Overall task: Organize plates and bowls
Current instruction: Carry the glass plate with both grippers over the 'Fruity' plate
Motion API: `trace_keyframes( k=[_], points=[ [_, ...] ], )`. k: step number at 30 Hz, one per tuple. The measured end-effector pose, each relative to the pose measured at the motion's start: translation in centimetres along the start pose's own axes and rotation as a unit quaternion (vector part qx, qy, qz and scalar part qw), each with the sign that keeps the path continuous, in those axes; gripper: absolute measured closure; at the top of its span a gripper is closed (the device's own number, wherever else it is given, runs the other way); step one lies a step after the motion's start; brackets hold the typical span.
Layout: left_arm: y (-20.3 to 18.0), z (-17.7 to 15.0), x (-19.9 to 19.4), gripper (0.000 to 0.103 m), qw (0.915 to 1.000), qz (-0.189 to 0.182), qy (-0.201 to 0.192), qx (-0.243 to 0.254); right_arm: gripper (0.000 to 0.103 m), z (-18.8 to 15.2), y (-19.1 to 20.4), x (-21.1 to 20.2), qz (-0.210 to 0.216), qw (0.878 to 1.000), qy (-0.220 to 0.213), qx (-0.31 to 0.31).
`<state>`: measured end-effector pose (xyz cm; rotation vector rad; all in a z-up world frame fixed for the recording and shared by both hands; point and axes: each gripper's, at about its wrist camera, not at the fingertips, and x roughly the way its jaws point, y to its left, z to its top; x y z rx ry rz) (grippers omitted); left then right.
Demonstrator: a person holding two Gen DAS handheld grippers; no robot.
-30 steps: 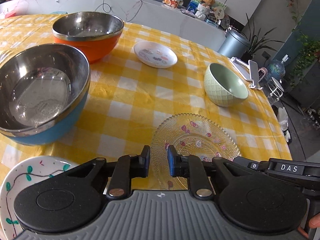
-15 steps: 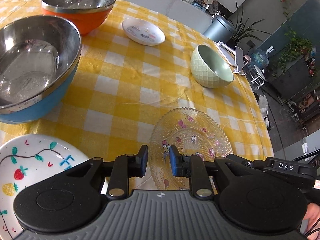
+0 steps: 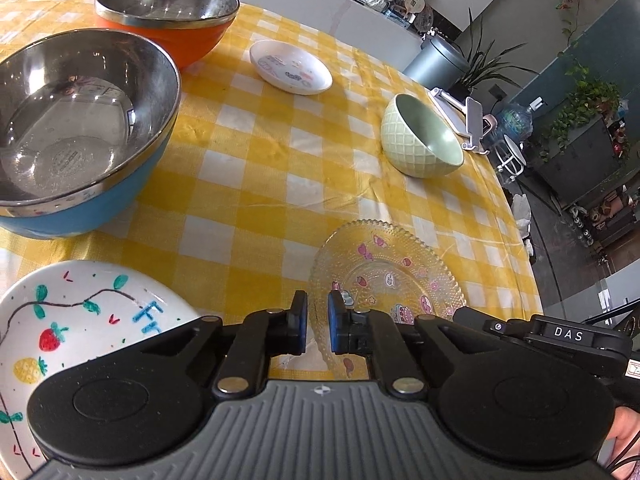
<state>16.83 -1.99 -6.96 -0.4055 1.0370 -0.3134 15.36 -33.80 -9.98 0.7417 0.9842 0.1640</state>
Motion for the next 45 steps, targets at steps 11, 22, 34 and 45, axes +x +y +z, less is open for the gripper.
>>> trace_keyframes(
  k=[11,22,34,45],
  points=[
    [1.8,-1.5,-4.8,0.092,1.0,-0.002,-0.008,-0.002,0.099,-2.9,2.8,-1.5,0.021,0.999,-0.003,-0.024],
    [6.9,-3.4,-10.9,0.092,0.9976,0.039,-0.041,-0.039,0.099,-8.1,8.7,0.0,0.042,0.996,0.036,-0.068],
    [12.3,-4.2,-12.7,0.092,0.9923,0.058,-0.064,-0.089,0.098,-11.4,14.6,3.1,0.008,0.988,0.051,-0.144],
    [12.7,-4.8,-11.7,0.092,0.9944,0.049,-0.063,-0.07,0.096,-12.3,15.9,3.4,-0.042,0.981,0.028,-0.188]
  ],
)
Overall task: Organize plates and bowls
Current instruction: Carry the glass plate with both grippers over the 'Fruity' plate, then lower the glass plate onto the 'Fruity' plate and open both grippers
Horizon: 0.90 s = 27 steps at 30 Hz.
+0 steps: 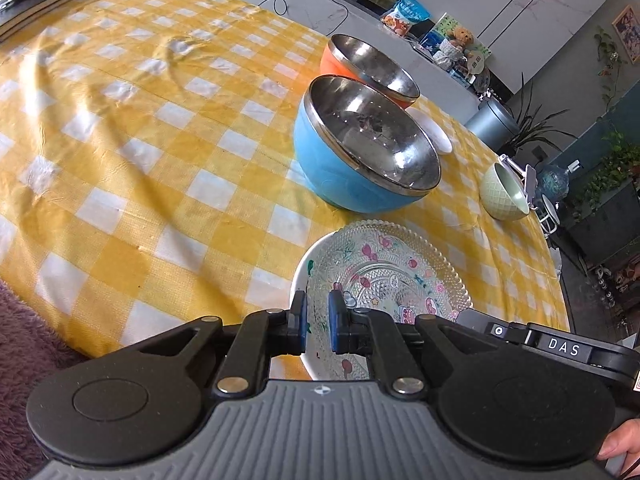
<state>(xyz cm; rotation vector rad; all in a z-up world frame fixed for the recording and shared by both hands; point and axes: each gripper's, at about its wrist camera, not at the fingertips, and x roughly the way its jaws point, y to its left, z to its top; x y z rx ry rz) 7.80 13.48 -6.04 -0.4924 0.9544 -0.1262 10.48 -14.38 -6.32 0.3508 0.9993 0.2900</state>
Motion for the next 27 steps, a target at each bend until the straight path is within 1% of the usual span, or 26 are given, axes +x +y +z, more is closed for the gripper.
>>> trace_keyframes(
  k=[4,8,16,22,27],
  points=[
    [-0.1,-0.1,0.1,0.091,0.9999,0.004,-0.005,0.009,0.096,-0.2,0.4,0.1,-0.01,1.0,-0.004,-0.009],
    [-0.5,-0.3,0.0,0.091,0.9996,0.012,-0.009,0.026,0.095,-0.5,1.0,0.3,-0.03,0.999,-0.01,-0.032],
    [-1.5,-0.6,-0.1,0.091,0.9977,0.037,-0.016,0.055,0.094,-1.2,1.9,0.7,-0.058,0.996,-0.021,-0.061],
    [-2.0,-0.8,0.1,0.091,0.9953,0.058,-0.024,0.074,0.094,-1.9,3.5,1.2,-0.094,0.988,-0.034,-0.114],
    [-2.3,-1.0,0.4,0.09,0.9927,0.076,-0.026,0.091,0.095,-2.1,4.3,1.4,-0.108,0.983,-0.043,-0.142]
  ],
)
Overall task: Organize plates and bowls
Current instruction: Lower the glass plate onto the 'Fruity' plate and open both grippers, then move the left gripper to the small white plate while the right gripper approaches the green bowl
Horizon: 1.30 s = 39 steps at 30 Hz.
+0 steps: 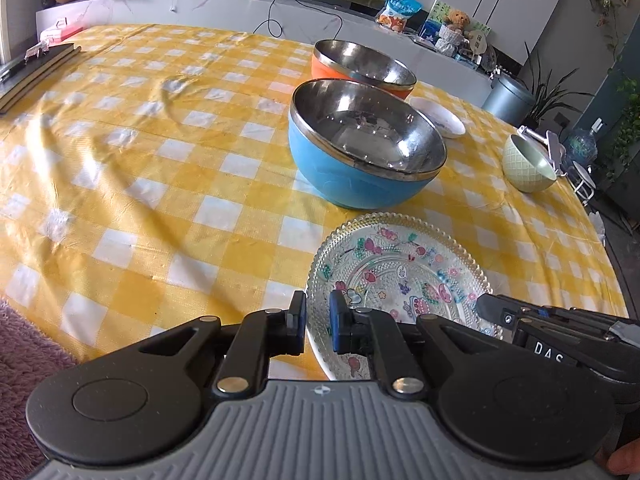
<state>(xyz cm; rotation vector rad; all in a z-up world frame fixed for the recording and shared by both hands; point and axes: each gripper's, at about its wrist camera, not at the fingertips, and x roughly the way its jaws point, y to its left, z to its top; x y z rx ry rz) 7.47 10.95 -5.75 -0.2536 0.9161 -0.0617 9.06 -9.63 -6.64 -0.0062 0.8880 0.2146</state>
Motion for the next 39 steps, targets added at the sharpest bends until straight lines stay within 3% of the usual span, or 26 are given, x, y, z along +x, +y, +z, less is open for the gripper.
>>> trace_keyframes(
  k=[13,17,25,35,39],
  points=[
    [-1.3,-0.4,-0.1,0.088,0.9982,0.02,-0.01,0.055,0.094,-0.4,1.7,0.0,-0.038,0.997,-0.014,-0.073],
    [-1.1,-0.3,-0.2,0.087,0.9986,0.018,-0.008,0.049,0.088,-0.3,0.7,-0.1,-0.014,0.999,-0.012,-0.036],
    [-1.9,0.2,-2.4,0.064,0.9982,0.013,-0.043,0.039,0.07,-0.3,-1.5,-1.9,0.014,0.999,-0.037,0.027],
    [-6.3,1.0,-3.0,0.062,0.9954,-0.064,-0.051,0.05,0.069,-0.1,-4.9,-4.0,0.036,0.992,-0.067,0.101],
    [-8.7,1.9,-2.3,0.062,0.9951,-0.064,-0.045,0.06,0.068,0.4,-6.8,-4.3,0.031,0.99,-0.072,0.121]
  ],
)
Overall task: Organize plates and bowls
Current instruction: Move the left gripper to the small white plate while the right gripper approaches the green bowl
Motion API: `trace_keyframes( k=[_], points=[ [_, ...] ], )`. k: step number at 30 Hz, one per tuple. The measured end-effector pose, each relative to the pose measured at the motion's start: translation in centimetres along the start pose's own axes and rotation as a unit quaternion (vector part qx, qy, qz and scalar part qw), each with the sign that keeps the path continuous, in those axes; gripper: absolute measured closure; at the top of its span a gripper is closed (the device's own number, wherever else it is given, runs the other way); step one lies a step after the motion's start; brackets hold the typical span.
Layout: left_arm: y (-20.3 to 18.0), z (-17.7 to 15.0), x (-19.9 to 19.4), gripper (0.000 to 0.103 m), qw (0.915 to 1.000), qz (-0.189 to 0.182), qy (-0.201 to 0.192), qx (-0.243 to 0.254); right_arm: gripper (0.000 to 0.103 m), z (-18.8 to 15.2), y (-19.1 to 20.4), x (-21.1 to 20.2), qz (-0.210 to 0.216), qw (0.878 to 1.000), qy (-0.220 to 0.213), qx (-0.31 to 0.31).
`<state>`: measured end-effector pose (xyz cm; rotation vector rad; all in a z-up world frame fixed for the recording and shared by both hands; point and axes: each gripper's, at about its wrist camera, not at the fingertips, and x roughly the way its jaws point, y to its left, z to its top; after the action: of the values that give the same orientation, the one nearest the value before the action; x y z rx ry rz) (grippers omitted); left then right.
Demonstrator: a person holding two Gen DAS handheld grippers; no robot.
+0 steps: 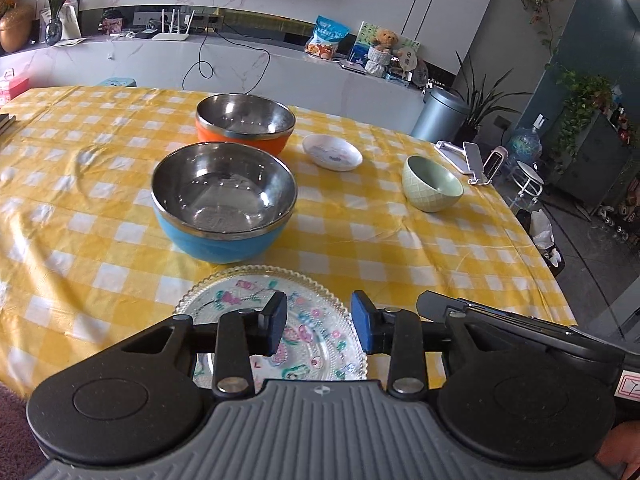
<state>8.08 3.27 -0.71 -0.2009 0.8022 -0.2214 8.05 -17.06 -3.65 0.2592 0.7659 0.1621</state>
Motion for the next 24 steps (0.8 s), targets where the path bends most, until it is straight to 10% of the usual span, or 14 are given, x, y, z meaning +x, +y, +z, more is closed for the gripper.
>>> trace_keyframes(
  k=[24],
  points=[
    [-3.6,11.8,12.0,0.062,0.9962,0.066,0.04,0.038,0.066,11.2,-4.6,10.3,-0.016,0.999,-0.008,-0.031]
  ],
)
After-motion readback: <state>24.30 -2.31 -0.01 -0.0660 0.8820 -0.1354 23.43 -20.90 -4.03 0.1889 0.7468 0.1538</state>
